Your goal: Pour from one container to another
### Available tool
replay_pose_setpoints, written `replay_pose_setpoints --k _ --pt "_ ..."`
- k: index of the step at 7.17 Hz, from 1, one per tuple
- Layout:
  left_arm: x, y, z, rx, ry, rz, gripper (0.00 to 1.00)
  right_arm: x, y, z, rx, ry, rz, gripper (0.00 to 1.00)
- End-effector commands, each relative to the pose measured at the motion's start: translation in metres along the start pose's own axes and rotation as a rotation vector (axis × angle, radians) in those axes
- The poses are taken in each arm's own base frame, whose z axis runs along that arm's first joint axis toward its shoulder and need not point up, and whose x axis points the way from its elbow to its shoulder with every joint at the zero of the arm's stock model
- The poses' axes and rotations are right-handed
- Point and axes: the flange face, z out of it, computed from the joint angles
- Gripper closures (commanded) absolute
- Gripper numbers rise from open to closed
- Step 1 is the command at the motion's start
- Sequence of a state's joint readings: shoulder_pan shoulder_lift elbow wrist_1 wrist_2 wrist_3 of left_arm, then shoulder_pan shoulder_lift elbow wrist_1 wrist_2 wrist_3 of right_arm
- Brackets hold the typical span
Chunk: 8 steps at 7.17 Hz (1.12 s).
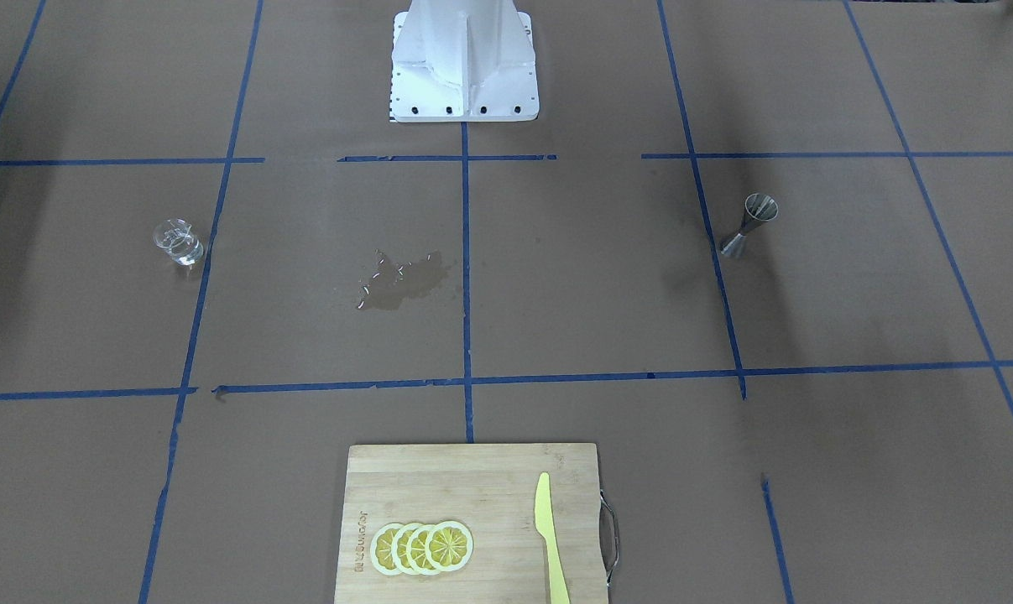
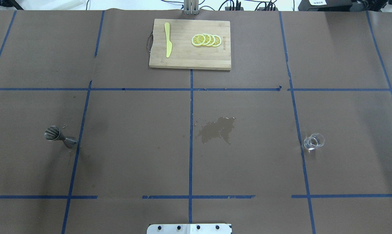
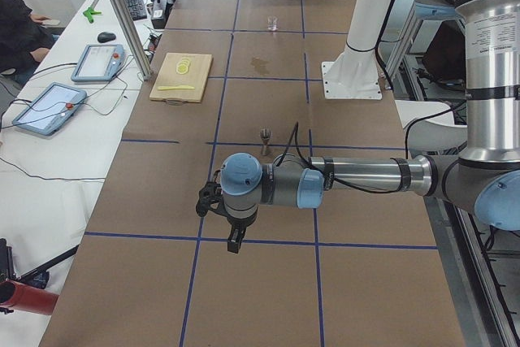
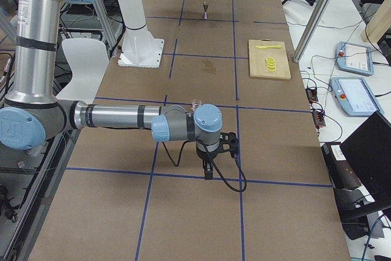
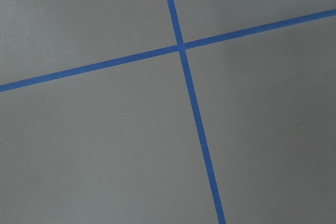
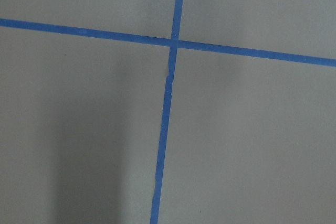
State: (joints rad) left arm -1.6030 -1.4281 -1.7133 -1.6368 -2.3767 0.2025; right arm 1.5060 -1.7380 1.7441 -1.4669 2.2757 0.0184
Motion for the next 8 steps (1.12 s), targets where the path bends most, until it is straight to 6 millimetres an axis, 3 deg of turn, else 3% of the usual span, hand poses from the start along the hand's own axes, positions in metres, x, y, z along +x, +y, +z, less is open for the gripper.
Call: replay_pose_setpoints --k 1,6,8 --pt "-0.001 0.0 0.001 -0.004 -0.004 -0.001 0.0 -0.007 -0.001 -0.003 0.008 -0.046 -0.01 0.0" --pt "0.003 -0.002 -0.001 0.011 0.005 0.025 0.0 -0.021 0.0 -0.008 0.018 -0.139 -0.01 0.0" --pt "0.011 -0.014 -0.01 0.14 -0.027 0.158 0.0 -0.046 -0.023 -0.038 0.083 -0.132 -0.065 0.0"
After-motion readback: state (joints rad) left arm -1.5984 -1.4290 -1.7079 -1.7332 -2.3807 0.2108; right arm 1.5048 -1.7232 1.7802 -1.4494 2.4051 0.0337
